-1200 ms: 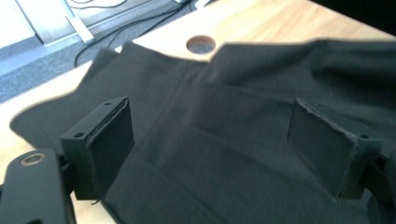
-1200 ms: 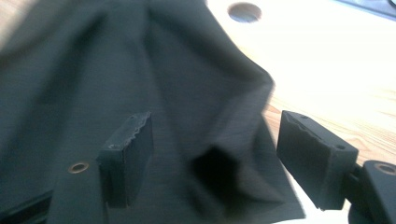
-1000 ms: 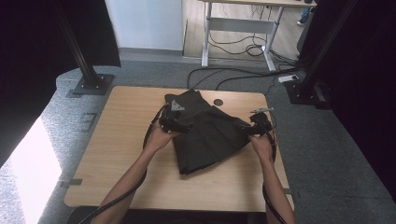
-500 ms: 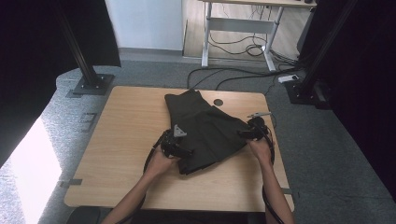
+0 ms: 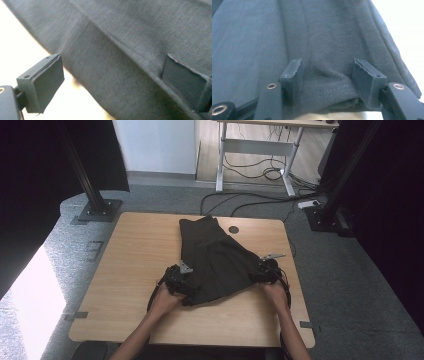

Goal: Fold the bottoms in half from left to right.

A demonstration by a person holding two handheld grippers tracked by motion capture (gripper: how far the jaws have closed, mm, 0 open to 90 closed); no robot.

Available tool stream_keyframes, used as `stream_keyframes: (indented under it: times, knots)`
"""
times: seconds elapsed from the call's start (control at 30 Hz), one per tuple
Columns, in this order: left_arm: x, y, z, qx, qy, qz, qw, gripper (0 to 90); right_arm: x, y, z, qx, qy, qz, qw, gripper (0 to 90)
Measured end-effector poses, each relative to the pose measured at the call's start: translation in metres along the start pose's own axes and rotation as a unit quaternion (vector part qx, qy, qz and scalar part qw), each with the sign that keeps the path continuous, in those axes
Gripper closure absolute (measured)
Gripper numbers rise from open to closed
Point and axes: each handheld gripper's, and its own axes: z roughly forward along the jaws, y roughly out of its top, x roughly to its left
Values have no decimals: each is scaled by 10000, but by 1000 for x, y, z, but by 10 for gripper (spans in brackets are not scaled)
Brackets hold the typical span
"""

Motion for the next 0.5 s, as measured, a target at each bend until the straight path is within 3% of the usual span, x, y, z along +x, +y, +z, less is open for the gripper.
stream_keyframes:
  times: [0.17, 0.4, 0.5]
  knots:
    - [23, -17, -13, 34, 36, -170, 9998, 44, 35, -15, -10, -3, 179, -161, 9997, 437]
    - [55, -42, -31, 30, -163, -431, 9989, 57, 88, -32, -18, -98, 408, -338, 9985, 440]
    - [61, -48, -34, -73, -231, -482, 9985, 57, 99, -34, -18, -150, 428, -412, 9981, 435]
